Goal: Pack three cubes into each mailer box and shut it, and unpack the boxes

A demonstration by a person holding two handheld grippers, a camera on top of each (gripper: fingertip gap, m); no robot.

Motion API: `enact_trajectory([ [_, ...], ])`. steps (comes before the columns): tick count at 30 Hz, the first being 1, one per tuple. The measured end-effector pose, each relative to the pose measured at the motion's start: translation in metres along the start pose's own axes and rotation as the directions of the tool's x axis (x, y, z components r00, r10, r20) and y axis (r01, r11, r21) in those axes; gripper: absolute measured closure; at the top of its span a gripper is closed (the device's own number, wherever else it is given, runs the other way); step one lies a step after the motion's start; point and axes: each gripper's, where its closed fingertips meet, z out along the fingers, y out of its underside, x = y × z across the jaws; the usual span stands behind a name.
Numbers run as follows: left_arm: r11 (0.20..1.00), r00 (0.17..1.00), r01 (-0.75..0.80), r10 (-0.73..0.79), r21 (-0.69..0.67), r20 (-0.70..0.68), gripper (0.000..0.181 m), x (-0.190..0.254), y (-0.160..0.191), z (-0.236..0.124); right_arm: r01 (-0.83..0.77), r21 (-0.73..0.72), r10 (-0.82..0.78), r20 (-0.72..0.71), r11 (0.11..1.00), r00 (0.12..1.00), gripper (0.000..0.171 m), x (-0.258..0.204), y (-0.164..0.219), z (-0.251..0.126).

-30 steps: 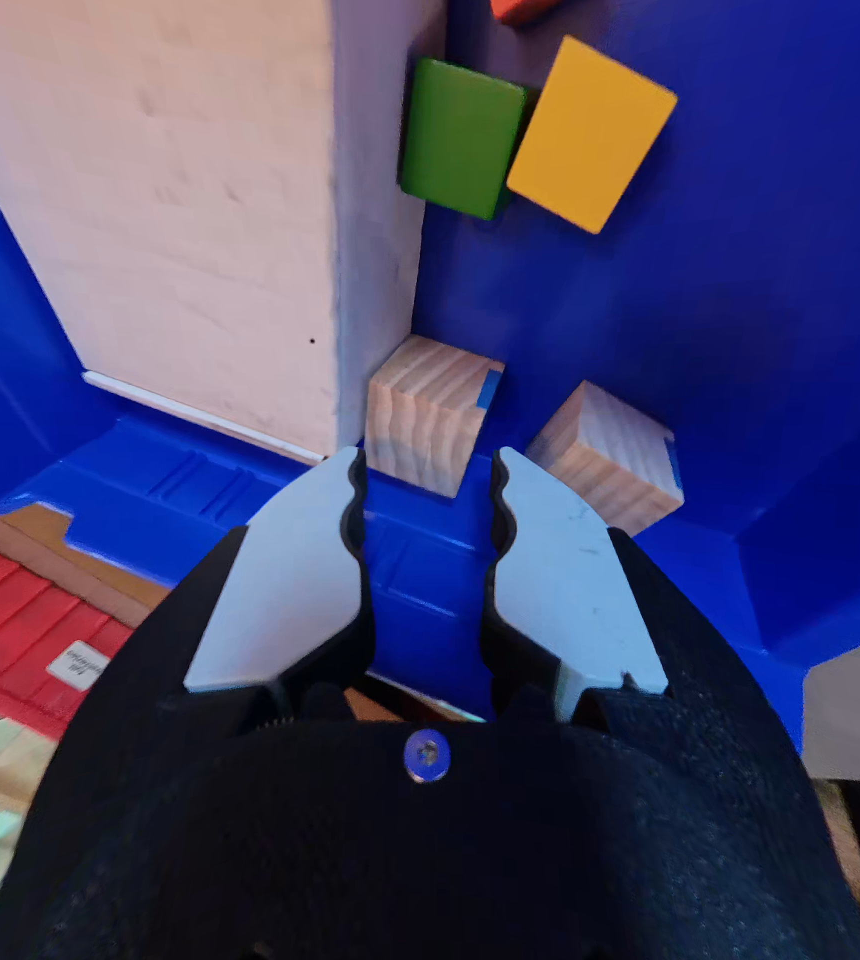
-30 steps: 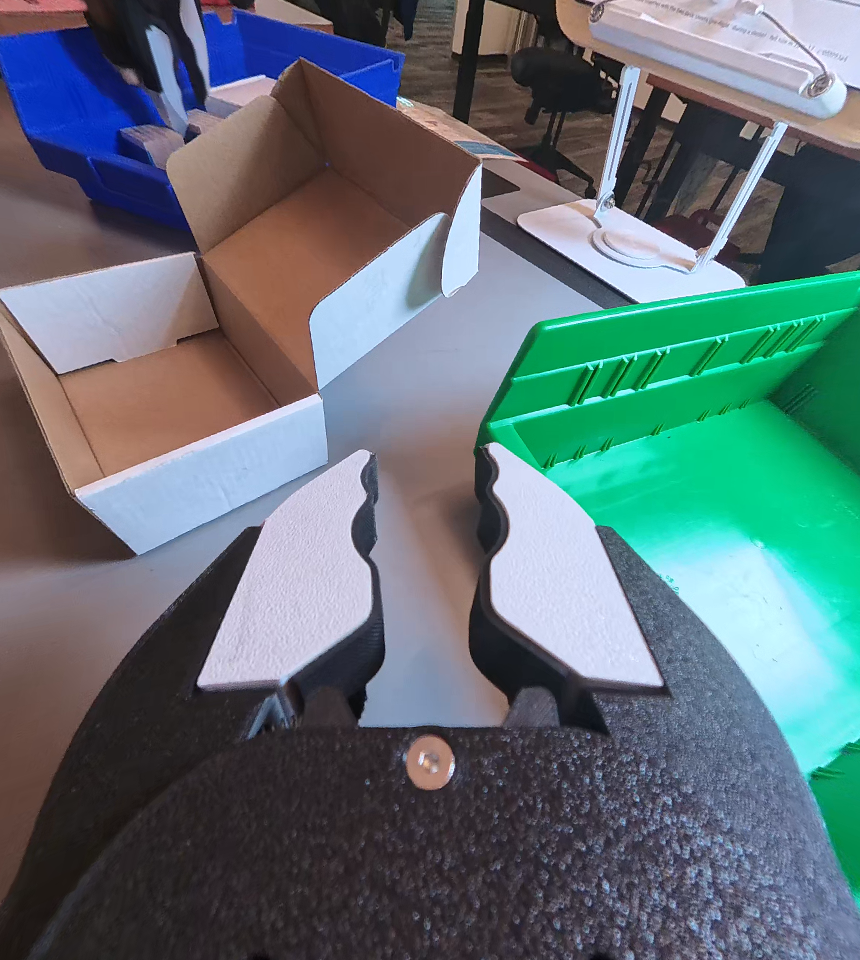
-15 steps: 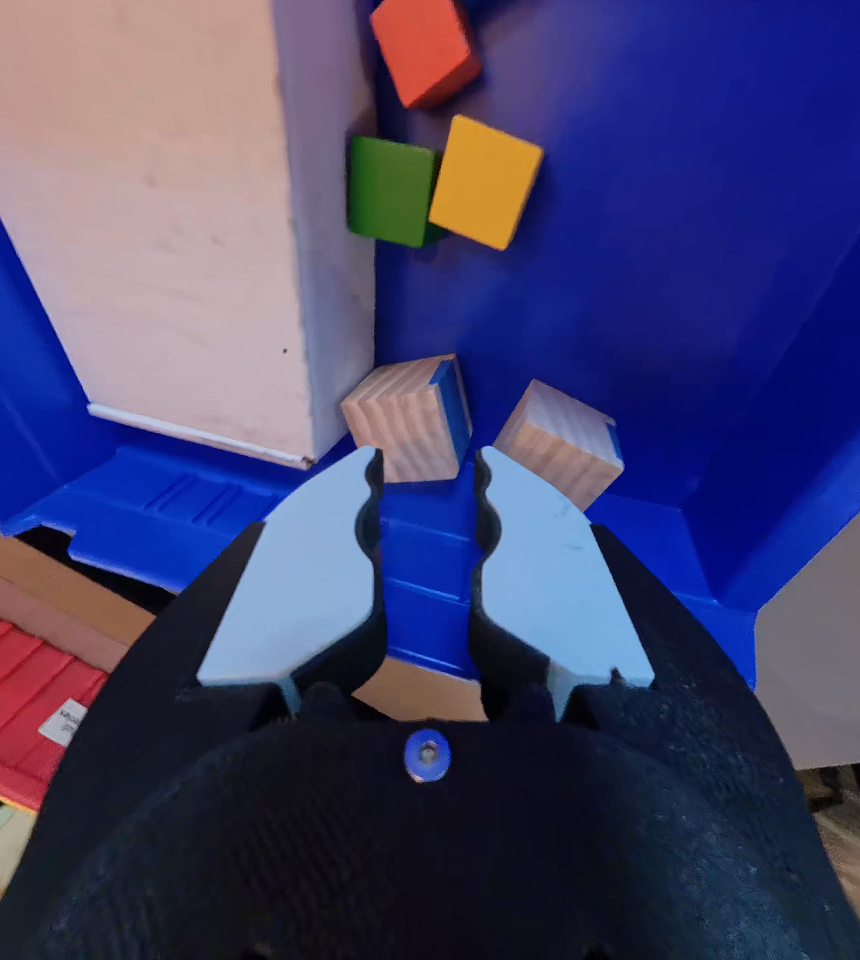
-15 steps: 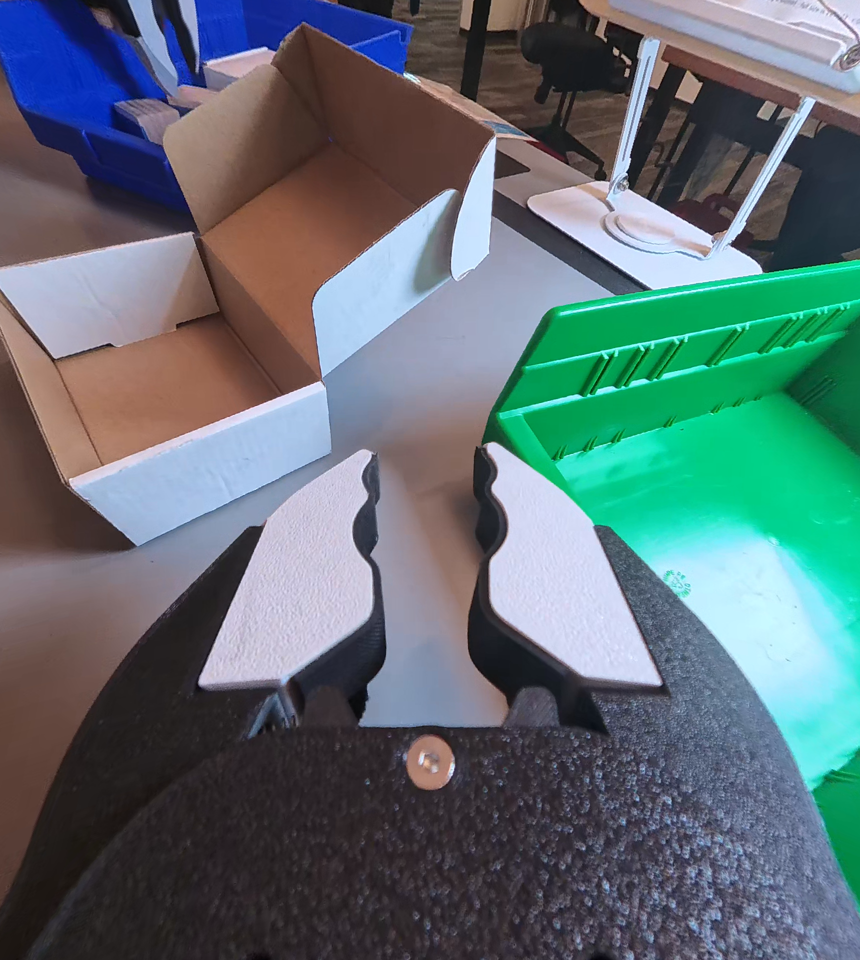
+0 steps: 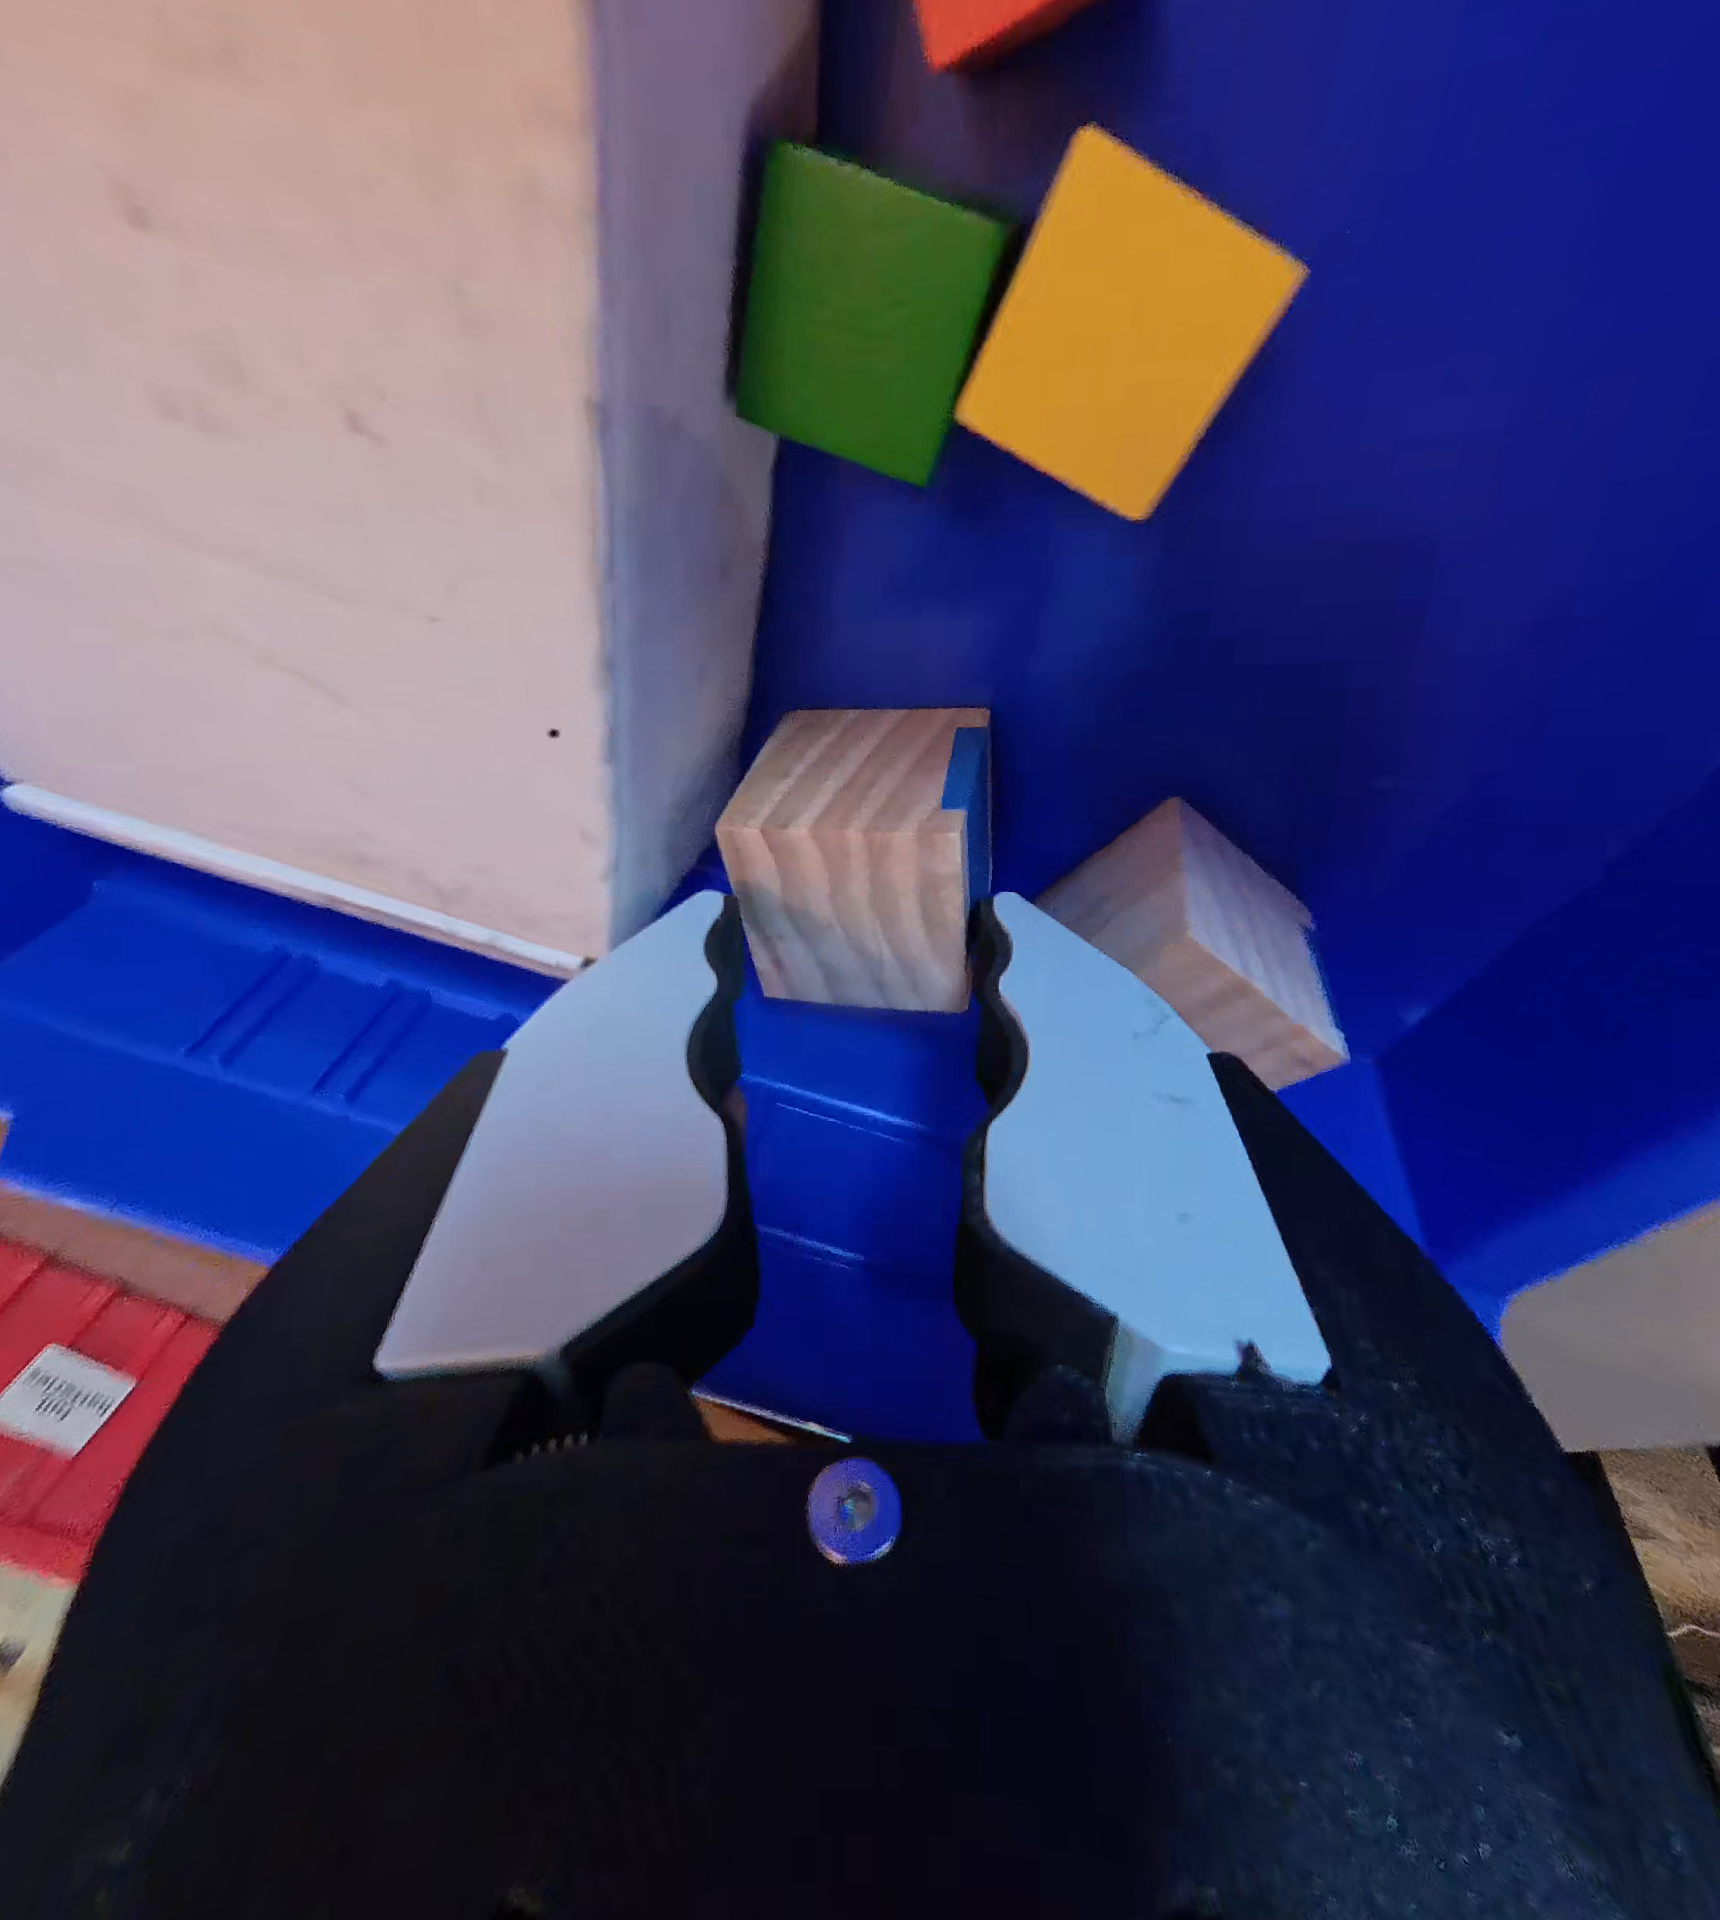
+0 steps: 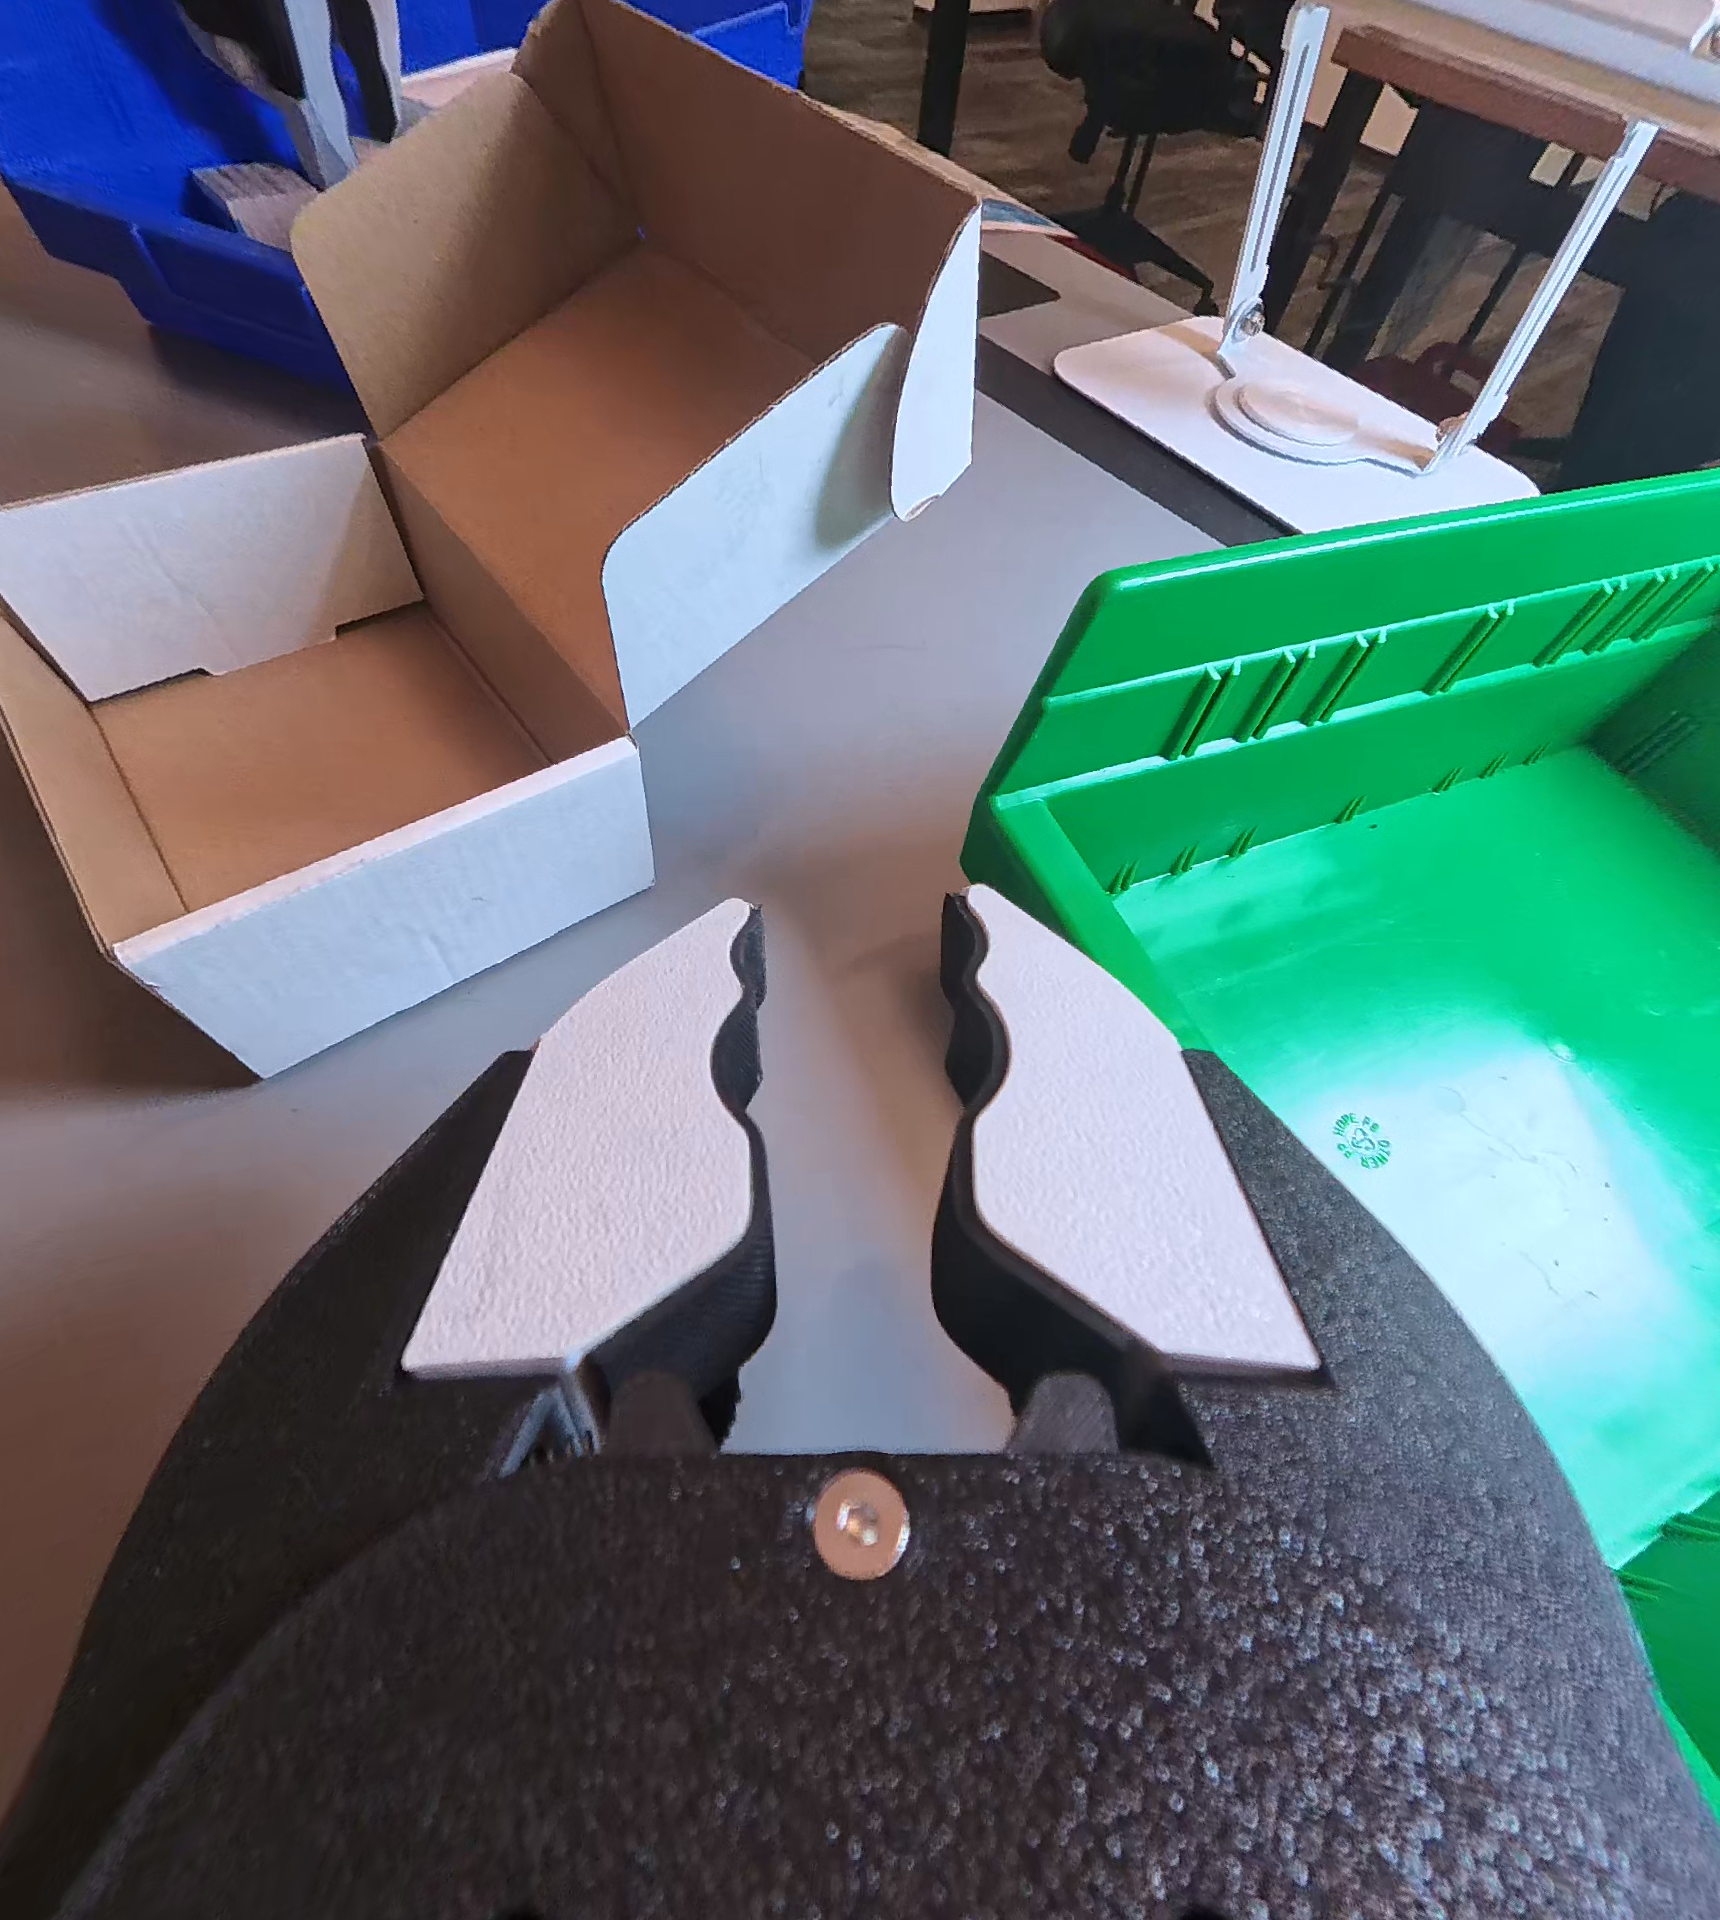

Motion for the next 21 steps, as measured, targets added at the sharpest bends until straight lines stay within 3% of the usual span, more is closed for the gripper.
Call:
enact_trajectory([
  [4, 0.990, 0.985, -0.057, 0.076, 0.126, -0.152, 0.138, 0.032, -0.011, -0.014, 0.002, 0.002, -0.002, 0.006, 1.000, 1.000, 0.139, -0.001, -0.001, 0.000],
  [6, 0.989, 0.990, -0.072, 0.086, 0.126, -0.112, 0.137, 0.031, -0.013, -0.012, 0.000, 0.001, 0.000, 0.012, 1.000, 1.000, 0.140, -0.002, 0.000, 0.001],
  [8, 0.990, 0.993, -0.061, 0.072, 0.124, -0.091, 0.120, 0.029, -0.015, -0.008, 0.001, -0.004, -0.001, 0.014, 1.000, 1.000, 0.140, -0.003, 0.001, 0.002],
  [12, 0.984, 0.990, -0.124, 0.131, 0.130, -0.046, 0.132, 0.030, -0.022, -0.005, 0.007, 0.013, -0.007, 0.004, 1.000, 1.000, 0.140, -0.002, -0.002, 0.000],
  [14, 0.966, 0.990, -0.132, 0.141, 0.220, -0.028, 0.136, 0.031, -0.034, -0.026, 0.004, 0.054, -0.004, 0.001, 0.999, 1.000, 0.139, -0.002, -0.009, -0.004],
  [17, 0.902, 0.983, -0.173, 0.180, 0.396, 0.021, 0.136, 0.045, -0.057, -0.086, -0.006, 0.107, 0.005, 0.005, 0.994, 1.000, 0.135, -0.001, -0.018, -0.008],
  [21, 0.778, 0.941, -0.328, 0.321, 0.536, 0.111, 0.136, 0.103, -0.083, -0.164, 0.010, 0.173, -0.016, 0.037, 0.985, 0.999, 0.127, -0.008, -0.029, -0.014],
])
